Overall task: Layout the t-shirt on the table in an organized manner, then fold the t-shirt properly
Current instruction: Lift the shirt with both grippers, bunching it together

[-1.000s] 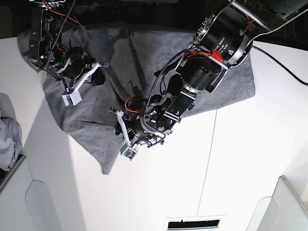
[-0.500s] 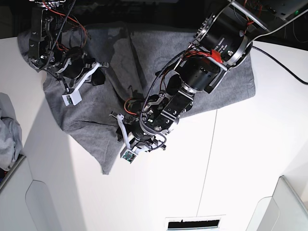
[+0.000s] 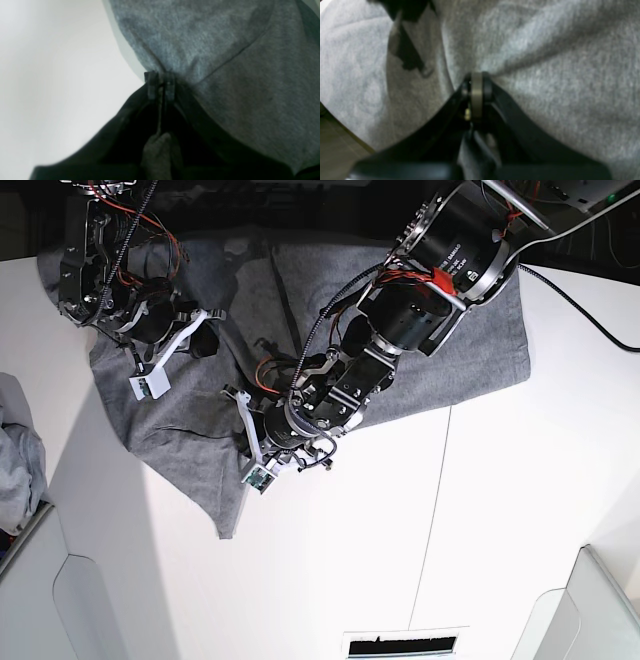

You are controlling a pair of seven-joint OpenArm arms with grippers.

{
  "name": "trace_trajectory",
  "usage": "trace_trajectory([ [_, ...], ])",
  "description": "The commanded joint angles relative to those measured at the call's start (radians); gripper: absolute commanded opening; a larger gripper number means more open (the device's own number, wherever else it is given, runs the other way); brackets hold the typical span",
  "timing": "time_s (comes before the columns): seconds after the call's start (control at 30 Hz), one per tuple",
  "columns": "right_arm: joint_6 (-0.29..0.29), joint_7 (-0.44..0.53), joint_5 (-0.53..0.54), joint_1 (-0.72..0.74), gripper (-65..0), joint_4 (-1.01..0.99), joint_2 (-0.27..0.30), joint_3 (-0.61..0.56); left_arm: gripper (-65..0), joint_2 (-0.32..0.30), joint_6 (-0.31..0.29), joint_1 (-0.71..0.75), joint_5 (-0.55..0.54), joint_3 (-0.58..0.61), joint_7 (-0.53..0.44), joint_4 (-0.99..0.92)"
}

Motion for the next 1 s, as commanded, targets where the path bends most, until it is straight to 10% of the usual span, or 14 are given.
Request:
trace_trajectory([
  [0.0,-0.014,-0.075,-0.061,-0.011,-65.0,-0.004,0.005,-0.001,-65.0,0.01,0.002,-0.042,-0.003,0.0,-0.031,0.013],
  [0.2,-0.015,-0.064,-0.064,-0.011,-65.0,-0.004,0.005,-0.001,-65.0,0.005,-0.017,-0.122,-0.002,0.0,0.017,0.05],
  [0.47,-0.015,-0.064,-0.074,-0.009,-65.0,-0.004,0.006,-0.001,-65.0,0.006,-0.325,-0.064,-0.116,0.199,0.172,0.303],
  [0.57,-0.015,-0.064,-0.095,-0.009,-65.0,-0.004,0.005,-0.001,-65.0,0.02,-0.32,-0.033,-0.096,0.38,0.156,0.313],
  [0.67,-0.019,-0.064,-0.126,-0.012,-65.0,-0.005,0.006,-0.001,-65.0,0.022,-0.19,-0.022,-0.055,0.469,0.1,0.313],
  [0.97,-0.019,-0.068,-0.129,-0.012,-65.0,-0.005,0.008,-0.001,-65.0,0.022,-0.115,-0.036,-0.026,0.32,0.09,0.313],
])
